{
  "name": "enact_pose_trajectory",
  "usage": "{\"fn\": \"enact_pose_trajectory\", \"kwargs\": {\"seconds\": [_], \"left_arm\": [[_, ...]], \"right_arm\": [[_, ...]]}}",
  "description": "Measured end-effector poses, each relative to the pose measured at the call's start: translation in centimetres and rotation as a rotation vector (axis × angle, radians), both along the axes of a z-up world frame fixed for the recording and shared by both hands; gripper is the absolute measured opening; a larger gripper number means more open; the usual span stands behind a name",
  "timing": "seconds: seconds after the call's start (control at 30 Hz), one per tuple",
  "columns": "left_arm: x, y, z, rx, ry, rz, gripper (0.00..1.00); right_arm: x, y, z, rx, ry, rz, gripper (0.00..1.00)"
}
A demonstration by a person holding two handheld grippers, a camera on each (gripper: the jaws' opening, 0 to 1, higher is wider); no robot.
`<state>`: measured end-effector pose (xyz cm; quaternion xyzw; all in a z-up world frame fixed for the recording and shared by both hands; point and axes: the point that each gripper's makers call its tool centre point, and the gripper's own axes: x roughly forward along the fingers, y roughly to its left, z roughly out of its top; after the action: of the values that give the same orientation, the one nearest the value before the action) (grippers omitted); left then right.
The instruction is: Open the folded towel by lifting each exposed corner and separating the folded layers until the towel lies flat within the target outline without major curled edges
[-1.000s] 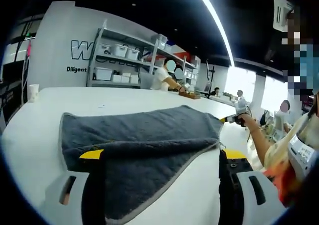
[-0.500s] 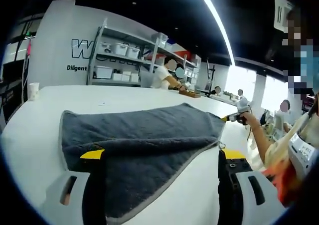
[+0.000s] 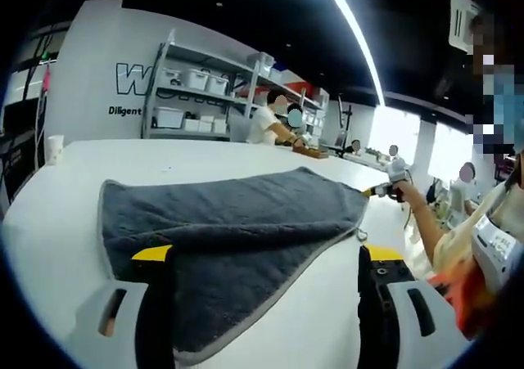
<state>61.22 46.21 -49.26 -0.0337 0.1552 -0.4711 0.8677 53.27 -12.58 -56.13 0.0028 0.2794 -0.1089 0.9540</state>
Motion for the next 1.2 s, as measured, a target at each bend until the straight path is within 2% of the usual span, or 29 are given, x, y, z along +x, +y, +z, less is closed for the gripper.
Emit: {"fn": "enact_pose_trajectory", "kwargs": {"seconds": [0.1, 0.17, 0.23, 0.33, 0.47, 0.57, 0.67, 0.8, 0.87, 1.03, 1.2], "left_arm": [[0.0, 0.2, 0.0, -0.001, 0.001, 0.005, 0.90], [0.0, 0.3, 0.1, -0.001, 0.000, 0.007, 0.90], [0.0, 0.5, 0.1, -0.001, -0.001, 0.009, 0.90], [-0.1, 0.8, 0.1, 0.000, -0.002, 0.017, 0.90], [0.0, 1.4, 0.0, -0.003, 0.000, 0.033, 0.90], [0.0, 1.7, -0.1, -0.004, 0.005, 0.044, 0.90], [-0.1, 2.1, -0.2, 0.006, 0.008, 0.054, 0.90], [-0.2, 2.6, 0.0, 0.004, 0.005, 0.068, 0.90], [-0.1, 2.8, 0.0, 0.004, 0.004, 0.076, 0.89], [-0.3, 3.3, -0.3, 0.016, 0.008, 0.093, 0.89], [-0.5, 3.9, -0.8, 0.035, 0.016, 0.112, 0.88]], "right_arm": [[-0.6, -0.6, 0.3, -0.044, 0.000, -0.063, 0.25], [-0.8, -0.6, 0.5, -0.042, -0.010, -0.073, 0.30], [-0.8, -0.4, 1.2, -0.022, -0.048, -0.082, 0.35], [-1.0, 0.4, 1.8, -0.004, -0.062, -0.072, 0.49], [-1.0, 2.1, 2.0, 0.001, -0.045, -0.023, 0.64], [-0.7, 4.8, 2.1, 0.020, -0.028, 0.067, 0.75], [-0.6, 6.6, 2.3, 0.029, -0.031, 0.083, 0.89], [-0.4, 8.1, 2.9, -0.014, -0.018, 0.131, 0.93], [-0.1, 8.9, 3.3, -0.017, -0.027, 0.153, 0.99], [0.5, 11.4, 4.8, -0.028, -0.064, 0.219, 0.99], [0.9, 12.2, 5.6, -0.038, -0.084, 0.238, 0.99]]}}
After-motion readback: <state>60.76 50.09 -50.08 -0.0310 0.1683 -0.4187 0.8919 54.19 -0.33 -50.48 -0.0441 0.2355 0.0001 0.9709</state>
